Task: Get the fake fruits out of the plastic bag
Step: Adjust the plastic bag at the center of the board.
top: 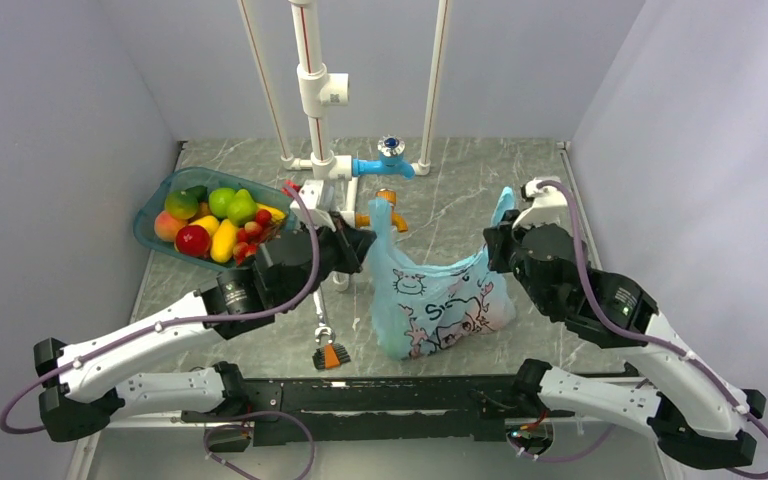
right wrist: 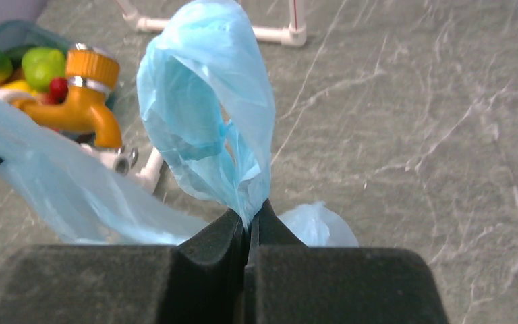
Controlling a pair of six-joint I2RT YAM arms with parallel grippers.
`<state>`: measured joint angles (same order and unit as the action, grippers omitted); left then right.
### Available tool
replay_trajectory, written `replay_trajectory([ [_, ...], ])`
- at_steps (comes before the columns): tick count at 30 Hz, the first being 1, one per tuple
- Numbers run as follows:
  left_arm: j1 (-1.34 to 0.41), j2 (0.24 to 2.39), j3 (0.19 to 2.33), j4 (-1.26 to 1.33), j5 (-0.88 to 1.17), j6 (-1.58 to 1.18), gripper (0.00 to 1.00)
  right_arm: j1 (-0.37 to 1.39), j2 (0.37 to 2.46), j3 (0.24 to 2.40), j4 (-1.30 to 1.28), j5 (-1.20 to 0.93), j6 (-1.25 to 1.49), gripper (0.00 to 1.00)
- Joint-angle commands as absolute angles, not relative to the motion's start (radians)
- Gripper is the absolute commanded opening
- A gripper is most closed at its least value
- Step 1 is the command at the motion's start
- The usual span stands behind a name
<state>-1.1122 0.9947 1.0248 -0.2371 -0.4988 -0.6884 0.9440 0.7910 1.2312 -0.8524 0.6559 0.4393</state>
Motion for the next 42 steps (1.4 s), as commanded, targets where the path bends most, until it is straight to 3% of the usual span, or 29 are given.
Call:
replay_trajectory([
  [1, -1.105, 1.002, 1.154, -0.145, -0.394, -0.556, 0.0, 0.942, 0.734, 1.313, -0.698, 0.72, 0.303, 0.0],
  [6, -1.106, 0.922, 1.095, -0.175, -0.367, -0.533, 0.0, 0.942, 0.607, 1.159, -0.678, 0.514, 0.34, 0.0],
  [11, -1.104, 0.743, 0.891, -0.247, -0.38, -0.63, 0.0, 0.943, 0.484, 0.938, -0.665, 0.204, 0.445, 0.02],
  [16, -1.105, 0.557, 0.683, -0.315, -0.334, -0.734, 0.0, 0.944, 0.469, 0.789, -0.582, -0.255, 0.501, 0.18],
  [20, -1.105, 0.439, 0.601, -0.357, -0.298, -0.793, 0.0, 0.943, 0.465, 0.704, -0.534, -0.534, 0.483, 0.49],
  [24, -1.104, 0.358, 0.54, -0.293, -0.269, -0.798, 0.0, 0.944, 0.484, 0.816, -0.663, -0.429, 0.425, 0.75],
  [30, -1.105, 0.384, 0.567, -0.37, -0.304, -0.788, 0.0, 0.943, 0.58, 1.101, -0.831, 0.033, 0.334, 0.98],
  [33, -1.105, 0.417, 0.596, -0.391, -0.315, -0.778, 0.0, 0.943, 0.66, 1.173, -0.817, 0.205, 0.316, 0.99],
  [38, -1.104, 0.439, 0.602, -0.385, -0.309, -0.787, 0.0, 0.944, 0.825, 1.259, -0.774, 0.13, 0.27, 0.99],
  [40, -1.104, 0.444, 0.613, -0.392, -0.295, -0.775, 0.02, 0.944, 0.858, 1.249, -0.739, 0.081, 0.275, 0.93],
  [41, -1.105, 0.442, 0.617, -0.393, -0.282, -0.767, 0.13, 0.943, 0.873, 1.237, -0.724, 0.041, 0.277, 0.89],
  [42, -1.105, 0.439, 0.62, -0.39, -0.272, -0.759, 0.31, 0.943, 0.882, 1.223, -0.714, -0.002, 0.282, 0.85],
])
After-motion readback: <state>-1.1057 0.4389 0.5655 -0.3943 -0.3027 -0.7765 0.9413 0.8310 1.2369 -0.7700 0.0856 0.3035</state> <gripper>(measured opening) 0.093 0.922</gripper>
